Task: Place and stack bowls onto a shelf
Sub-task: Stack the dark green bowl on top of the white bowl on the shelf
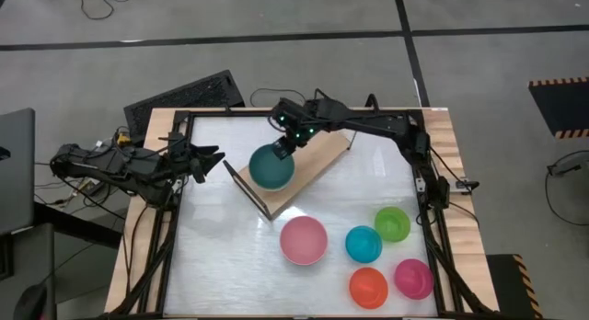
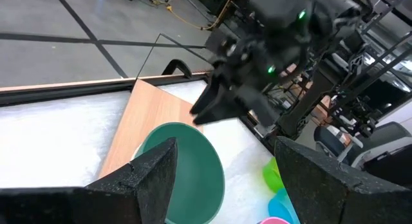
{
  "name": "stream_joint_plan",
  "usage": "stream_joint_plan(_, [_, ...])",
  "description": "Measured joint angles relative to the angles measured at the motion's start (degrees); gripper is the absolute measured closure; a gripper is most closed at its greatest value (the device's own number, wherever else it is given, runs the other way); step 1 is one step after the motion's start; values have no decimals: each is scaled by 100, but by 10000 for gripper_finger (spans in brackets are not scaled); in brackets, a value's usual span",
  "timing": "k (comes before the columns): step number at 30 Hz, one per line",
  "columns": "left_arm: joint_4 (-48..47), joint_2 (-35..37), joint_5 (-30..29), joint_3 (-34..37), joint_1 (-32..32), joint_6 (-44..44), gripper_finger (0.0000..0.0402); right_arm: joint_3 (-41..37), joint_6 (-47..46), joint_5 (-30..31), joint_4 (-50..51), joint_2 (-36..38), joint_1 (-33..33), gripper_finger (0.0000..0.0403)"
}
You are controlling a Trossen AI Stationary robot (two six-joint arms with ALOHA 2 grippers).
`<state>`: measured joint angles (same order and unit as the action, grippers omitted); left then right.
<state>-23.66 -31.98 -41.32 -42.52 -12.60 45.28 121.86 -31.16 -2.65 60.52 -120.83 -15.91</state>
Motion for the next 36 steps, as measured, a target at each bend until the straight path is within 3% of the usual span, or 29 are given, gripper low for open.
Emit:
stream_joint_plan(5, [-2,2,-2,0,0,0,157,282,235,10,-43,114,1,253])
stream_joint_plan(11, [0,1,-1,0,0,0,157,313,572,-601,-161,-22,-57,366])
stream_joint_plan(13, [-2,0,-2,0,0,0,157,293,706,-706,-91,-61,-97,385])
stream_joint_plan(21, [-6,2,3,0,0,0,157,306,601,-1011,-290,-376,-224,382])
stream_joint_plan(36, [-4,2,20,0,0,54,157,302,614,-851,-159,-416,-386,381])
